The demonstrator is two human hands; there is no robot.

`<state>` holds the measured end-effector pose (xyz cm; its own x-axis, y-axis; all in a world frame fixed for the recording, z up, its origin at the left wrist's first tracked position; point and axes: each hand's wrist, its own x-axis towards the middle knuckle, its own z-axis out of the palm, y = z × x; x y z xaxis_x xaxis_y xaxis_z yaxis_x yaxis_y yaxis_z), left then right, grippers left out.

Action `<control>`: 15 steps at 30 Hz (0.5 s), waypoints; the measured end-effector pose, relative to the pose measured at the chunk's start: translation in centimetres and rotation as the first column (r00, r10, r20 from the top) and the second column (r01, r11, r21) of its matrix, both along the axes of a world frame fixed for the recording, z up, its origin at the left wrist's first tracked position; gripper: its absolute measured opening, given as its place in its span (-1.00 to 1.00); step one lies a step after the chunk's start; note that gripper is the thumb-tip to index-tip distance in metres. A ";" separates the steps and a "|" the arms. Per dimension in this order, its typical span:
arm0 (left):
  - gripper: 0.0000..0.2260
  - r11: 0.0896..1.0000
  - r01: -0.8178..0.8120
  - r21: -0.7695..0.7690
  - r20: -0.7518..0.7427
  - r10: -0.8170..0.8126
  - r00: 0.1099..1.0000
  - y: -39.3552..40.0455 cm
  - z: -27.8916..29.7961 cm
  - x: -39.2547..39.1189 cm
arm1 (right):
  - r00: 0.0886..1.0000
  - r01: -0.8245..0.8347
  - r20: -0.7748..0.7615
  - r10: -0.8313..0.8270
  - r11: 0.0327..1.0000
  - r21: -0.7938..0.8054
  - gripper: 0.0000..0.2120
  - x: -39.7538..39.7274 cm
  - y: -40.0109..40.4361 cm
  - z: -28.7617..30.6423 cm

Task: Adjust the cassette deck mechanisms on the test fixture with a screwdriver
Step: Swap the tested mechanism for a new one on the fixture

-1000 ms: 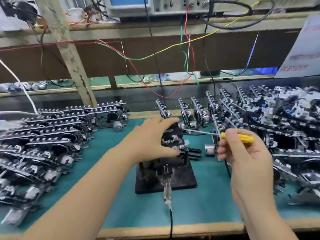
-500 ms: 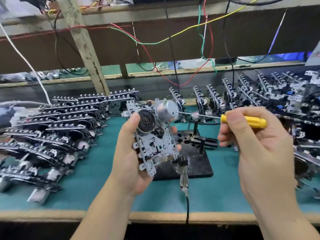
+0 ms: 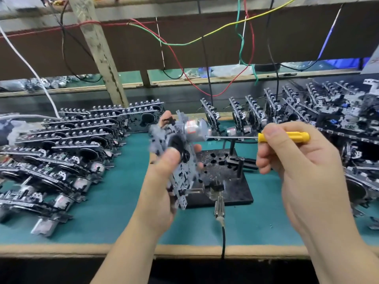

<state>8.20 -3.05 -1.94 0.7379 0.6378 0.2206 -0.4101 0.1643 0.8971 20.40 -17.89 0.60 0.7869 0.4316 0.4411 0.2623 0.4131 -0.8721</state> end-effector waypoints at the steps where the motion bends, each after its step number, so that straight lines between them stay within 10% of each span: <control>1: -0.18 0.994 -0.034 0.101 -0.021 0.036 0.999 0.0 -0.3 -0.1 | 1.000 -0.007 -0.026 0.007 1.000 -0.005 -0.84 0.1 0.0 0.1; 5: -0.10 0.918 -0.088 0.386 -0.023 0.105 0.994 0.1 -1.5 -0.3 | 0.994 -0.006 -0.113 0.004 1.000 -0.018 -0.79 0.4 0.2 0.3; 15: -0.09 0.918 -0.110 0.380 0.033 0.106 0.994 -0.4 -1.5 -0.3 | 0.975 0.001 -0.224 -0.003 1.000 -0.009 -0.78 -0.3 0.6 0.0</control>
<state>7.91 -3.50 -3.47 0.6653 0.5797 0.4704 -0.4168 -0.2344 0.8783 20.15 -17.27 0.63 0.8661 0.4329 0.2498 0.0609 0.4046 -0.9125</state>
